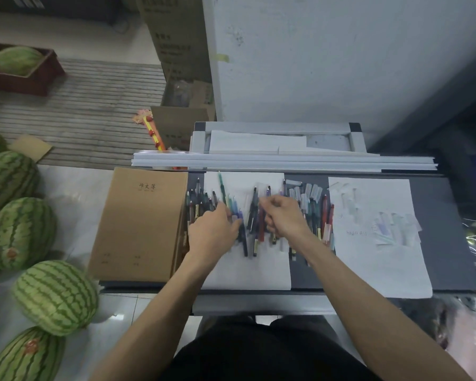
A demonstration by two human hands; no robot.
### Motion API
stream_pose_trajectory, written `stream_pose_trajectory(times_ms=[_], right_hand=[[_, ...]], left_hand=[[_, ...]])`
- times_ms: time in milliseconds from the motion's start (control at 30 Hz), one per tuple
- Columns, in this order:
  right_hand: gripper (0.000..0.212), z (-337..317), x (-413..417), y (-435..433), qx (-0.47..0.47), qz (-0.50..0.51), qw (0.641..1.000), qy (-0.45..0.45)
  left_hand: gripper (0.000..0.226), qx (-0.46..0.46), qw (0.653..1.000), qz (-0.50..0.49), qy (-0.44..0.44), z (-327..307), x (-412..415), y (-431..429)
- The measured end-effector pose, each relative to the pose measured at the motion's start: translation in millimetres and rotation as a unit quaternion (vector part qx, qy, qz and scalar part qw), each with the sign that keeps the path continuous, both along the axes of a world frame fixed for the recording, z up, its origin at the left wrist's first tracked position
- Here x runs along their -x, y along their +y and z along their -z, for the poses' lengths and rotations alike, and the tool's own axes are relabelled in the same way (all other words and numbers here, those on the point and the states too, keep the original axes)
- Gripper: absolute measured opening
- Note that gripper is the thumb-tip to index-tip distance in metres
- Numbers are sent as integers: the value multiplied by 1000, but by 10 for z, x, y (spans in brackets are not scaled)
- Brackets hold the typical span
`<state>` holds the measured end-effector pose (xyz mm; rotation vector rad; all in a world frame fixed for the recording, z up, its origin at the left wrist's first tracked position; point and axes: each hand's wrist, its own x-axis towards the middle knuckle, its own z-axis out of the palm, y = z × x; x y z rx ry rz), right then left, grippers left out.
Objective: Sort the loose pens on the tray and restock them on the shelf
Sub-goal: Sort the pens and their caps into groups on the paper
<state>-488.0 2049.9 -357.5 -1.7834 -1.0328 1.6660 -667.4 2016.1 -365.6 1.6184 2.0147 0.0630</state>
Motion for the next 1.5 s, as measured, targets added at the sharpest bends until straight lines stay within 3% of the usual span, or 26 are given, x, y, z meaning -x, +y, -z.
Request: stream_pose_trajectory(times_ms=[67,200,367,500,567,667,733,800,867,933,1167,1367,1500], right_hand=[[22,12,98,80,-60,-86,985,-134],[29,51,244,211,-108,-265,901,-324],[34,124,359,261,-135,-323,833,-428],[23,159,390,262,-146,-334,819,-443],[20,155,386,256,-142,-311,847,-407],[28,86,351,256,-137,-227,916,-301],[26,-14,326,234,-103,-147,964,-196],[20,-75,278,184,-19,-38,999,-34],[22,-105,168,115,59,38,992,104],[28,-95,6,16,87,48,978,184],[37,-51,-479,-436,102,76,927,353],[31,-36,-776,-673,36,152,901,404],[31,-44,-1126,-788,38,230,903,361]], left_hand=[[28,-2,999,-1,32,-2,-36,5],[33,-5,999,-34,16,74,-33,-17],[37,-36,990,-107,-79,63,34,-92],[28,-57,977,-157,-130,-6,148,-104],[25,-68,965,-180,-176,-71,189,-122],[32,-55,922,-250,-292,-89,266,-119],[28,-25,881,-299,-367,-88,308,-108],[21,10,829,-335,-448,-72,342,-109],[25,33,798,-340,-496,-73,349,-125],[27,54,776,-344,-526,-62,330,-134],[32,131,649,-322,-676,-113,-25,-147],[19,171,696,-280,-639,-205,-771,-72],[24,195,717,-265,-614,-204,-1268,-28]])
